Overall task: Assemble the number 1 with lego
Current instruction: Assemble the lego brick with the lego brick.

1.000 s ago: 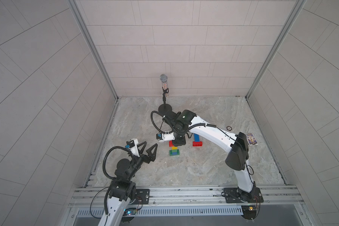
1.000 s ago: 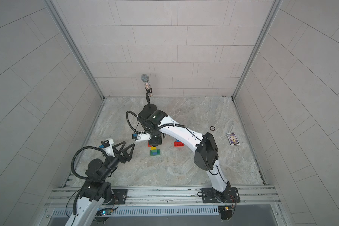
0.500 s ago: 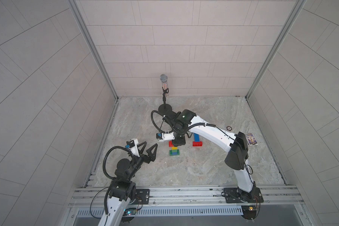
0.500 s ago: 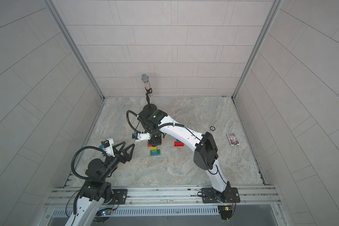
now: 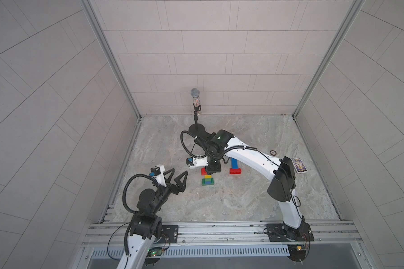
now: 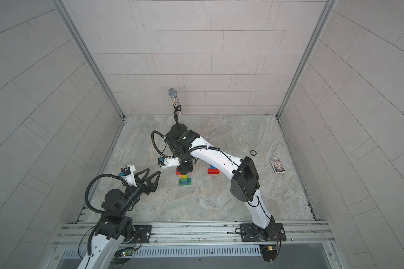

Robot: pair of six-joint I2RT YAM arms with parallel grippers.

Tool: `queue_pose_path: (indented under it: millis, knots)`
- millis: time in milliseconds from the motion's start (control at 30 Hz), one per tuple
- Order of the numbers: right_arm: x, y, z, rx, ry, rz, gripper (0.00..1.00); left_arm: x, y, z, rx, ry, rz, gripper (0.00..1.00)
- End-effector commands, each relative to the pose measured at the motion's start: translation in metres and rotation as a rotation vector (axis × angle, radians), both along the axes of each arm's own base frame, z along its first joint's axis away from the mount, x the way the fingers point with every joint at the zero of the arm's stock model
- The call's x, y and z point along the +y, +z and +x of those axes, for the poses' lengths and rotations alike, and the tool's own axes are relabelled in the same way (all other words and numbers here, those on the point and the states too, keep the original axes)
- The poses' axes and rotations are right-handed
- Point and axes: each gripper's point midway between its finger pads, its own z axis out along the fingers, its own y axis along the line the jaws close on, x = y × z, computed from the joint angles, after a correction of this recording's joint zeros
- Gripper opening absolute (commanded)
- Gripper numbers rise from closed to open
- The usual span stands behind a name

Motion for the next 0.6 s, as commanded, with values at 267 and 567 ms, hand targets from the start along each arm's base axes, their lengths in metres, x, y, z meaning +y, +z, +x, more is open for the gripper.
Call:
queue_pose_path:
  millis: [267, 567]
  knots:
    - [-0.025, -0.104, -0.034, 0.193, 0.026, -0.268, 0.0, 0.0, -0.003, 0.001, 0.001, 0.0, -0.006, 1.0]
    - [-0.023, -0.12, -0.04, 0.223, 0.025, -0.299, 0.0, 0.0, -0.004, 0.001, 0.002, 0.0, -0.006, 1.0]
